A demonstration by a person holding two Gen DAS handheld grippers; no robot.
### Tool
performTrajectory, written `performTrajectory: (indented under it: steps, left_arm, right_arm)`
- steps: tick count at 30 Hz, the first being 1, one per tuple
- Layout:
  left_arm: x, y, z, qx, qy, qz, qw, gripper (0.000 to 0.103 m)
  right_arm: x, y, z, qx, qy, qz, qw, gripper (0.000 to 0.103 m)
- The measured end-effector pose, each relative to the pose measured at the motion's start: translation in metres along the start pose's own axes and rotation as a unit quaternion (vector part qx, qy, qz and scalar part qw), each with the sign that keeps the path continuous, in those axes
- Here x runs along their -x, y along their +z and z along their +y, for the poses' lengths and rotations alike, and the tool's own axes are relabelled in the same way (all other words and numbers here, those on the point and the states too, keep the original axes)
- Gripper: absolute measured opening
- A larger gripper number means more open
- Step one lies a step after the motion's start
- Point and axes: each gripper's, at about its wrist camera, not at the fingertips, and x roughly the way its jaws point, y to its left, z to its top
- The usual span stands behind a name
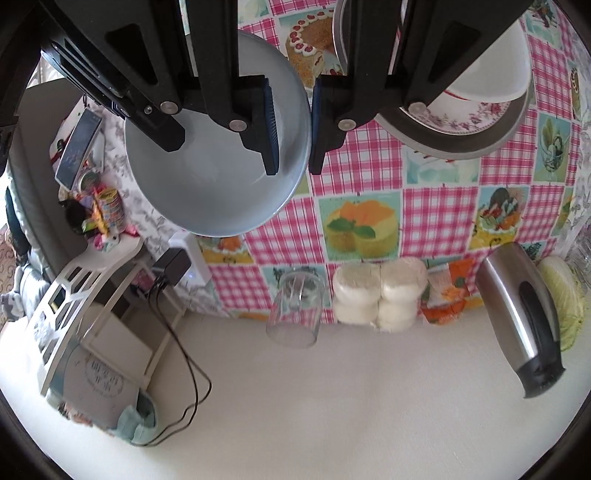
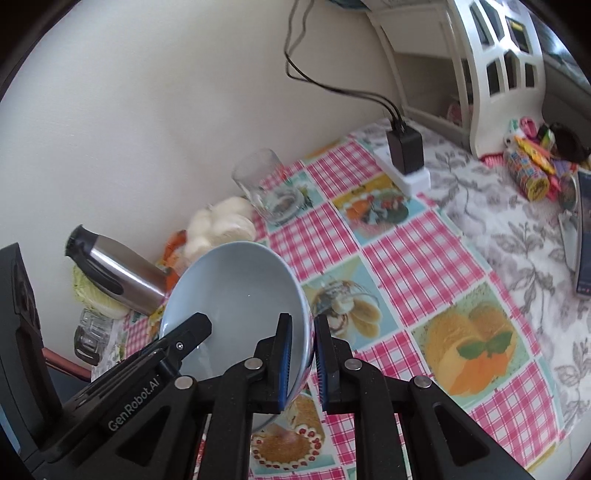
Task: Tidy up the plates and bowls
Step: 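Lift the round bowl with both grippers and carry it toward the basin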
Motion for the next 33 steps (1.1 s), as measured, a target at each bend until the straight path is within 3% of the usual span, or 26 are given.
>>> performTrajectory:
  steps: [7, 13, 18, 33]
  left_arm:
    - [0.041, -0.007, 0.009, 0.014, -0.004, -0.044, 0.9989, 0.016]
    - [0.060, -0.020, 0.021, 0.034, -0.008, -0.057, 0.9978, 0.016]
    - [0.069, -0.029, 0.030, 0.035, 0.000, -0.062, 0.9975, 0.016]
    - [0.086, -0.048, 0.103, 0.119, -0.007, -0.065, 0.9907, 0.016]
  right_arm:
    - [0.030, 0.000, 0.025, 0.020, 0.021, -0.027, 0.999, 0.013]
    - [0.047, -0.009, 0.043, 0.044, 0.025, -0.041, 0.998, 0.014]
    - [0.049, -0.018, 0.051, 0.052, 0.030, -0.037, 0.998, 0.014]
    - [0.030, -0.055, 0.100, 0.105, 0.045, -0.007, 0.993, 0.015]
